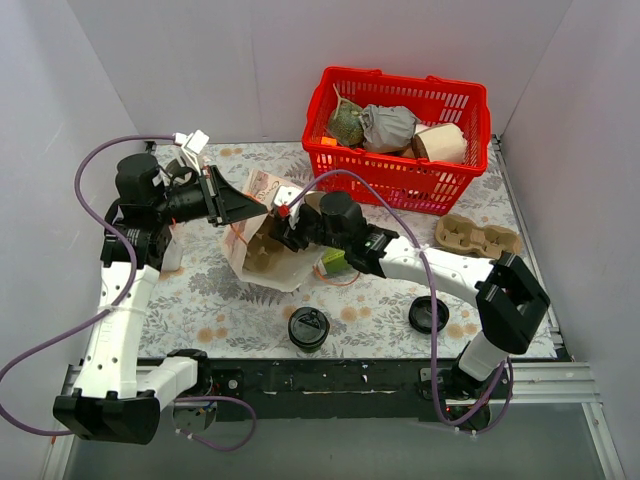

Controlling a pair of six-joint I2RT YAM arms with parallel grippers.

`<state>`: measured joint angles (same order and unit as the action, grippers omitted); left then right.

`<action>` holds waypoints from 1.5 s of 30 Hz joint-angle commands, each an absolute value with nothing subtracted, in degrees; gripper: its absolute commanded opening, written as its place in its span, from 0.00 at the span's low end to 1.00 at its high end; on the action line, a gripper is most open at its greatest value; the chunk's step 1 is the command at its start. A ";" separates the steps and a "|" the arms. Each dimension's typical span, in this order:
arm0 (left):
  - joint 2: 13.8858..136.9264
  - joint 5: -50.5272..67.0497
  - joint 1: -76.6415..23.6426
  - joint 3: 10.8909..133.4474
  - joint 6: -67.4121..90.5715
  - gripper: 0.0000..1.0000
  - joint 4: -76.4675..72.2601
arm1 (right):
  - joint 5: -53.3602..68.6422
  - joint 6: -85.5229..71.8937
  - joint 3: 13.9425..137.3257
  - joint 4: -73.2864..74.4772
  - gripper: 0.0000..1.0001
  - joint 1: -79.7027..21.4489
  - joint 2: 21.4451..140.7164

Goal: Pack the takeout coffee

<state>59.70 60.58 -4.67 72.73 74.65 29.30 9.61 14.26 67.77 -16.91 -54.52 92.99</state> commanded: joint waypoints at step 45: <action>57.57 54.14 -4.75 63.81 98.35 0.00 20.04 | -8.87 20.82 63.28 -38.84 0.26 -57.22 99.57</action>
<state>58.87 52.53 -4.62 64.20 97.14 21.17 -5.32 18.50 62.02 -29.26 -57.23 97.84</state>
